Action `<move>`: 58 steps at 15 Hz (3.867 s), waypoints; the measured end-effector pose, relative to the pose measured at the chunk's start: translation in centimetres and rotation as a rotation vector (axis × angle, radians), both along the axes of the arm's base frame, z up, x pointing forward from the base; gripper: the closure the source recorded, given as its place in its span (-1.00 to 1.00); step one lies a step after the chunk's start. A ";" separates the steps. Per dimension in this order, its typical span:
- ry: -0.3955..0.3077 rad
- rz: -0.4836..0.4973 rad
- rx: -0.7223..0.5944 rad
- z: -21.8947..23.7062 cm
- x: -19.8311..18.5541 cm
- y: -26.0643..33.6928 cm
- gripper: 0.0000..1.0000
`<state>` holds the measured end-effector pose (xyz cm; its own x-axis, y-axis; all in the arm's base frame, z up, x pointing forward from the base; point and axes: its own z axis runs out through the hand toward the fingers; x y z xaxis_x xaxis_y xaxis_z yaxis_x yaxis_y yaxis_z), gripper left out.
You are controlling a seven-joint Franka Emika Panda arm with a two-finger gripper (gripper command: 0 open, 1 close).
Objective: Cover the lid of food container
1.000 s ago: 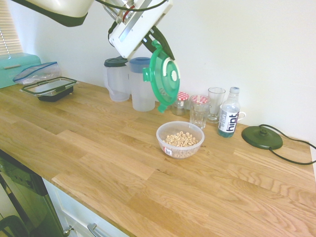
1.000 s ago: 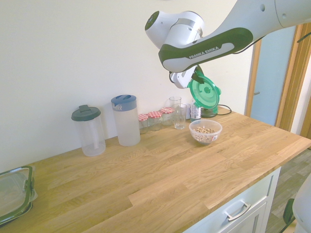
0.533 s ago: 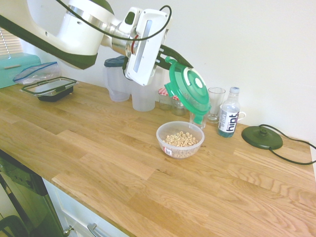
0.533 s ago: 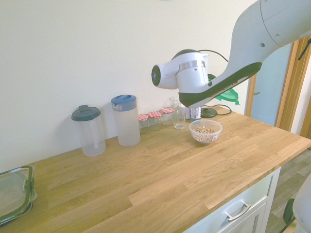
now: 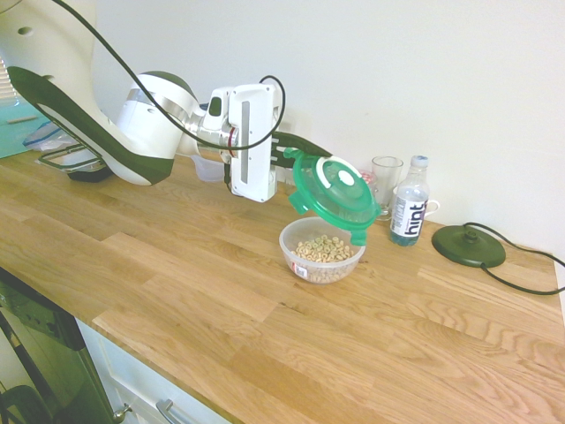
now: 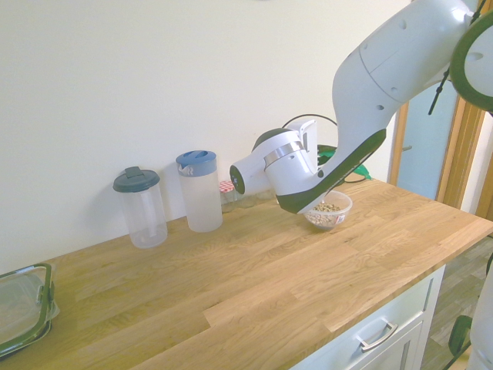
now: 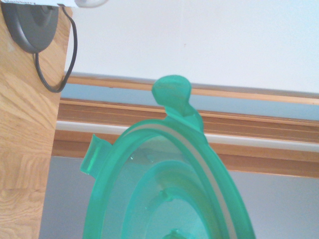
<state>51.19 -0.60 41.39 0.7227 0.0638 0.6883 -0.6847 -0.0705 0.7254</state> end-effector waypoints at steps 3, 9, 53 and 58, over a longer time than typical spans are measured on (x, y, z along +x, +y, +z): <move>0.018 -0.017 -0.018 -2.3 0.7 0.1 1.00; 0.032 -0.011 -0.028 -5.1 1.3 1.8 1.00; 0.034 0.036 0.284 -6.0 5.2 7.0 -1.00; 0.055 0.036 0.578 -0.2 4.6 10.8 -1.00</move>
<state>55.78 10.17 41.19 0.7624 -0.2862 0.5804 -0.6373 -0.4879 0.5965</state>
